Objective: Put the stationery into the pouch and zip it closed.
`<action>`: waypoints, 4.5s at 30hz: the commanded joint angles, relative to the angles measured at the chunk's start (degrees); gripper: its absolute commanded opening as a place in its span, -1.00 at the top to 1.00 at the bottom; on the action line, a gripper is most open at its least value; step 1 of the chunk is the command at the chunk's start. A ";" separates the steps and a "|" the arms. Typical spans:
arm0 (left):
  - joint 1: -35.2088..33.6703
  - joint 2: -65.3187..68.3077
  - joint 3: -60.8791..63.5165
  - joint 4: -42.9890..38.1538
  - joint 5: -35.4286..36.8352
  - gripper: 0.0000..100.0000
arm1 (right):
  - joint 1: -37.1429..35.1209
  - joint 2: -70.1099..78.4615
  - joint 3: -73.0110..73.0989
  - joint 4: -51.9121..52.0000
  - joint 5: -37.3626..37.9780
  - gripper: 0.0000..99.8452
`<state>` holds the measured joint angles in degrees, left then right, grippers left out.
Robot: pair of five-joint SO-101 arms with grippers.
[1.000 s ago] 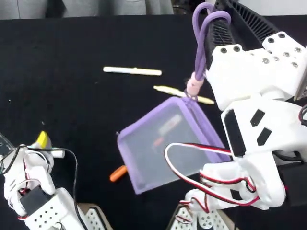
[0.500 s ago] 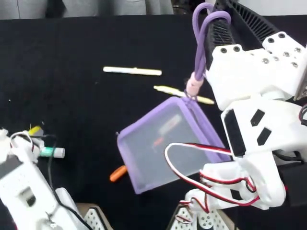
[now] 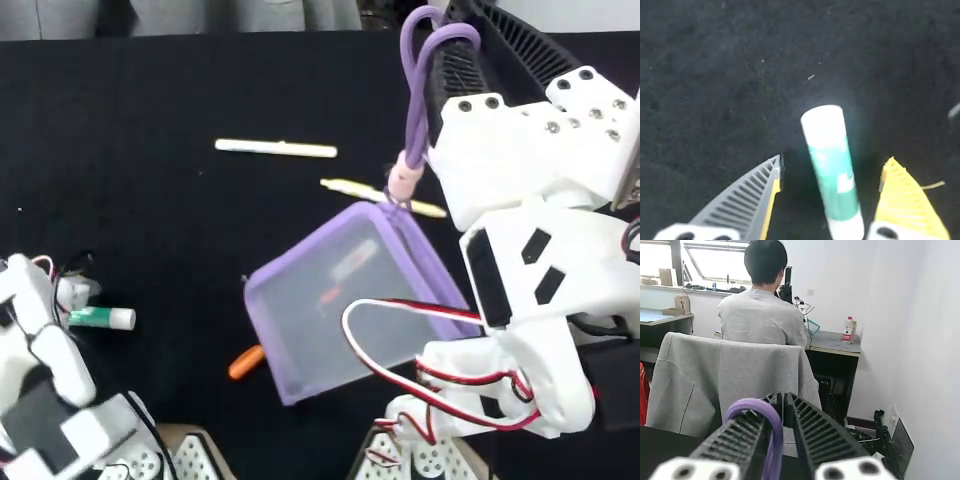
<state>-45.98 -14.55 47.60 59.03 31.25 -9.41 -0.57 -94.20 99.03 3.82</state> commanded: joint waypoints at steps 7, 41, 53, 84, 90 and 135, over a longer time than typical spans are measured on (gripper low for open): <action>-0.48 12.75 -9.27 -7.82 1.32 0.38 | -0.79 -0.92 -0.57 0.62 0.53 0.98; -0.31 15.56 -26.07 5.10 0.97 0.95 | -0.79 -0.92 -0.57 0.62 0.53 0.98; 5.41 0.88 -66.07 32.79 0.88 0.94 | -8.09 -1.01 3.03 -6.86 8.00 0.98; 5.32 -40.62 -72.04 29.63 0.79 0.94 | -35.60 -0.31 23.25 -45.54 24.44 0.98; 5.32 -41.93 -72.04 29.98 0.79 0.94 | -35.60 1.54 25.71 -53.27 27.34 0.98; 15.34 -61.10 -52.79 29.54 11.52 0.94 | -17.05 -3.12 8.66 1.93 8.18 0.98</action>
<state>-38.86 -68.53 -5.76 89.80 41.80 -27.25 -1.27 -81.71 99.47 15.78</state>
